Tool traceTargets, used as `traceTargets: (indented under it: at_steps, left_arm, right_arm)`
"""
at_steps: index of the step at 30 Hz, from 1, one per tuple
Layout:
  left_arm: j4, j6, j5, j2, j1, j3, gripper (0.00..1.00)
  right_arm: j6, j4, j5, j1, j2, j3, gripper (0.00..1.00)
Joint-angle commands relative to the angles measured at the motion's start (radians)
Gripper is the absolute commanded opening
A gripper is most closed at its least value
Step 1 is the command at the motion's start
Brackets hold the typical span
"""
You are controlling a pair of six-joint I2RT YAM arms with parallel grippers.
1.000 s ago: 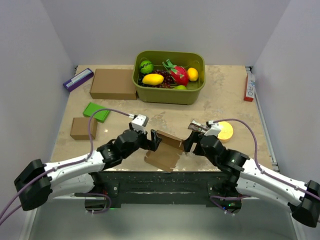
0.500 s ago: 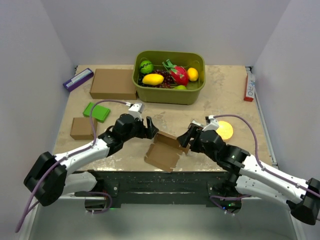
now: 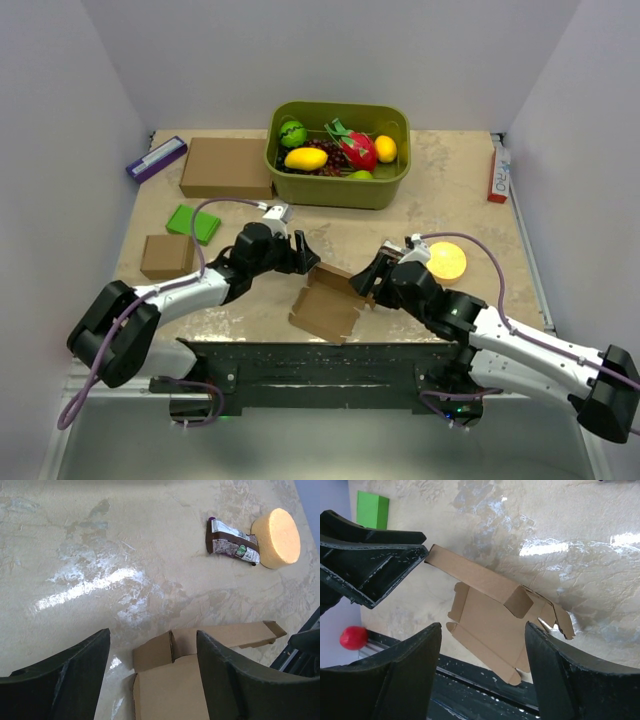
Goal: Fold the paper box
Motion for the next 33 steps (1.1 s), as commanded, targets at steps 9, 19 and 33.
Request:
traceTargets:
  at_steps: [9, 19, 33]
  left_arm:
    - [0.113, -0.042, 0.054, 0.054, 0.008, -0.021, 0.59]
    - [0.176, -0.075, 0.091, 0.057, 0.008, -0.102, 0.39]
    - [0.294, -0.133, 0.103, 0.022, 0.006, -0.246, 0.29]
  right_arm:
    - [0.036, 0.049, 0.019, 0.002, 0.004, -0.026, 0.68]
    - [0.052, 0.051, 0.034, 0.000, 0.001, -0.046, 0.67]
    - [0.084, 0.148, 0.036, 0.000, 0.013, -0.067, 0.67]
